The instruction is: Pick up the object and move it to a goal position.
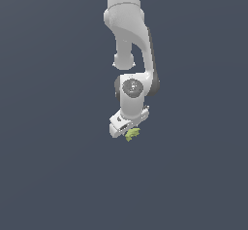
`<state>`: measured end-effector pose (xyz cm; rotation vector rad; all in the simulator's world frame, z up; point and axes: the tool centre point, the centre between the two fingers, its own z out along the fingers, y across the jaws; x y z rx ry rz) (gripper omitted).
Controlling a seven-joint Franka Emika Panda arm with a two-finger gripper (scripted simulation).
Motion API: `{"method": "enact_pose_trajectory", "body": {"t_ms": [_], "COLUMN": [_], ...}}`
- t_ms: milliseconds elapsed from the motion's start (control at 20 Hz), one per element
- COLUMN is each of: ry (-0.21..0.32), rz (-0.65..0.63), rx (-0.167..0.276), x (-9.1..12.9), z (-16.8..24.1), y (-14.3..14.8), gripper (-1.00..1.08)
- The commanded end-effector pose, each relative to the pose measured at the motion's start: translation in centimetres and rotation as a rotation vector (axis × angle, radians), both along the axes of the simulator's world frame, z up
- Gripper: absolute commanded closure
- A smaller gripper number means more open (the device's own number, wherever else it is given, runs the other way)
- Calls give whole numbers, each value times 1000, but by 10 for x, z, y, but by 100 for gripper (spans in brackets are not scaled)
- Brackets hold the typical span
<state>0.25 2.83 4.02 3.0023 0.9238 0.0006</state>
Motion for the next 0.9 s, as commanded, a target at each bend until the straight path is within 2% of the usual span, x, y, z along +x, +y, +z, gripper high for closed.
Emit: {"method": "enact_pose_trajectory", "body": {"t_ms": [0,450,850], "ry": [1,0,0], "rz": [1,1,1], "rx": [0,0,0], "x": [0,-4,-27], "z": [-1,2,12], "y": [1,-3,-27], "gripper": [108,108,108]}}
